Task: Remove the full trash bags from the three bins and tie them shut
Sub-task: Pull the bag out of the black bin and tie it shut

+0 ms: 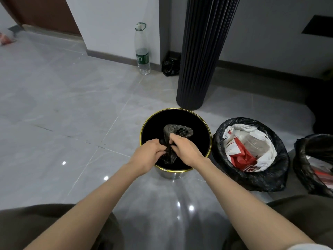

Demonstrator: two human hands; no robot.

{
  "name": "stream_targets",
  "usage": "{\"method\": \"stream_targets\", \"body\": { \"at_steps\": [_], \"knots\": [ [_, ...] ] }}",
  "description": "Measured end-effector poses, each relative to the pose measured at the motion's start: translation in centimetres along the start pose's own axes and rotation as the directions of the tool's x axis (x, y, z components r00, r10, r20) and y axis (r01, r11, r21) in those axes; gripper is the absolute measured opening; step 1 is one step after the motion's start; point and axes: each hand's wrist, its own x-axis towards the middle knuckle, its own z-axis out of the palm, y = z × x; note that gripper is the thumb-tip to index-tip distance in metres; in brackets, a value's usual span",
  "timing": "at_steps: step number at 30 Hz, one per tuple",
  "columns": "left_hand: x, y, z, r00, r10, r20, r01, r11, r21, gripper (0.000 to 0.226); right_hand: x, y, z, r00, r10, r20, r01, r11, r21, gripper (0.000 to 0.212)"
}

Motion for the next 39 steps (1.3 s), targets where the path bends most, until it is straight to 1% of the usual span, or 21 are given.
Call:
{"method": "stream_targets", "body": {
  "at_steps": [2, 3, 4, 6, 7, 8, 9, 10, 11, 12, 13, 15, 16, 18, 20, 23, 26, 29, 34, 36, 39],
  "knots": [
    [-0.3, -0.3, 0.2, 0.998, 0.024, -0.063, -0.021, 0.999, 0.038, 0.024, -0.1, -0.2, 0.1, 1.000, 0.024, -0.019, -0.024, 0.999, 0.024, 0.009],
    [-0.4, -0.5, 0.3, 0.992, 0.009, -0.128, -0.004, 0.999, 0.040, 0.024, -0.1, -0.2, 0.1, 0.999, 0.037, -0.018, -0.037, 0.999, 0.030, 0.008],
    [-0.6, -0.8, 0.4, 0.978, -0.047, -0.204, 0.049, 0.999, 0.006, 0.027, -0.1, -0.2, 0.1, 0.998, 0.062, -0.007, -0.061, 0.997, 0.037, 0.007],
    [-0.9, -0.9, 0.5, 0.913, -0.270, -0.306, 0.236, 0.961, -0.145, 0.035, -0.3, -0.2, 0.1, 0.990, 0.136, 0.026, -0.137, 0.987, 0.083, 0.005],
    [-1.0, -0.9, 0.5, 0.863, -0.417, -0.287, 0.353, 0.902, -0.250, 0.041, -0.3, -0.3, 0.2, 0.984, 0.175, 0.043, -0.178, 0.979, 0.099, 0.008],
    [-0.9, -0.9, 0.6, 0.803, -0.559, -0.207, 0.465, 0.805, -0.368, 0.047, -0.4, -0.3, 0.2, 0.975, 0.212, 0.062, -0.218, 0.970, 0.111, 0.012],
    [-1.0, -0.9, 0.7, 0.737, -0.672, -0.076, 0.565, 0.673, -0.477, 0.051, -0.3, -0.3, 0.3, 0.965, 0.252, 0.073, -0.260, 0.956, 0.139, 0.014],
    [-1.2, -0.7, 0.7, 0.671, -0.736, 0.086, 0.648, 0.526, -0.551, 0.054, -0.3, -0.2, 0.3, 0.956, 0.285, 0.077, -0.293, 0.943, 0.158, 0.013],
    [-1.5, -0.5, 0.6, 0.609, -0.748, 0.265, 0.720, 0.381, -0.580, 0.056, -0.3, -0.3, 0.2, 0.950, 0.305, 0.067, -0.312, 0.934, 0.173, 0.013],
    [-1.9, -0.2, 0.4, 0.561, -0.709, 0.427, 0.774, 0.268, -0.573, 0.056, -0.3, -0.3, 0.0, 0.942, 0.329, 0.058, -0.334, 0.928, 0.162, 0.014],
    [-2.2, 0.1, 0.3, 0.537, -0.644, 0.544, 0.806, 0.201, -0.557, 0.055, -0.2, -0.1, 0.0, 0.939, 0.337, 0.066, -0.344, 0.923, 0.172, 0.015],
    [-2.5, 0.4, 0.5, 0.534, -0.526, 0.662, 0.827, 0.161, -0.539, 0.050, -0.2, 0.0, 0.1, 0.951, 0.305, 0.043, -0.308, 0.945, 0.111, 0.020],
    [-2.4, 0.4, 0.8, 0.539, -0.490, 0.685, 0.828, 0.158, -0.539, 0.042, -0.2, 0.0, 0.1, 0.955, 0.297, 0.001, -0.295, 0.951, 0.095, 0.016],
    [-2.2, 0.5, 1.4, 0.544, -0.451, 0.708, 0.824, 0.132, -0.550, 0.029, -0.1, -0.2, -0.2, 0.952, 0.292, -0.091, -0.277, 0.950, 0.146, 0.007],
    [-1.9, 0.5, 1.7, 0.555, -0.432, 0.711, 0.806, 0.065, -0.589, 0.023, 0.2, -0.5, -0.7, 0.938, 0.302, -0.172, -0.266, 0.942, 0.204, 0.006],
    [-1.6, 0.3, 1.8, 0.577, -0.465, 0.671, 0.736, -0.060, -0.675, 0.019, 0.2, -1.0, -1.9, 0.926, 0.280, -0.254, -0.213, 0.942, 0.261, 0.005],
    [-1.0, 0.2, 1.8, 0.601, -0.500, 0.624, 0.681, -0.090, -0.727, 0.021, 0.2, -2.4, -3.8, 0.897, 0.268, -0.351, -0.168, 0.942, 0.292, 0.005],
    [-0.3, 0.0, 1.8, 0.623, -0.523, 0.582, 0.638, -0.091, -0.765, 0.023, 0.1, -4.4, -6.4, 0.832, 0.276, -0.481, -0.139, 0.944, 0.301, 0.007],
    [1.3, 0.1, 1.7, 0.656, -0.541, 0.526, 0.573, -0.096, -0.814, 0.017, -0.6, -8.0, -12.3, 0.680, 0.258, -0.686, -0.035, 0.946, 0.322, 0.005],
    [2.0, 0.3, 1.5, 0.672, -0.540, 0.507, 0.548, -0.099, -0.831, 0.014, -1.2, -9.0, -14.5, 0.638, 0.241, -0.731, 0.004, 0.949, 0.316, 0.005],
    [2.7, 0.1, 1.2, 0.672, -0.556, 0.489, 0.528, -0.103, -0.843, 0.023, -2.0, -10.1, -16.4, 0.599, 0.216, -0.771, 0.051, 0.951, 0.306, 0.005]
  ]
}}
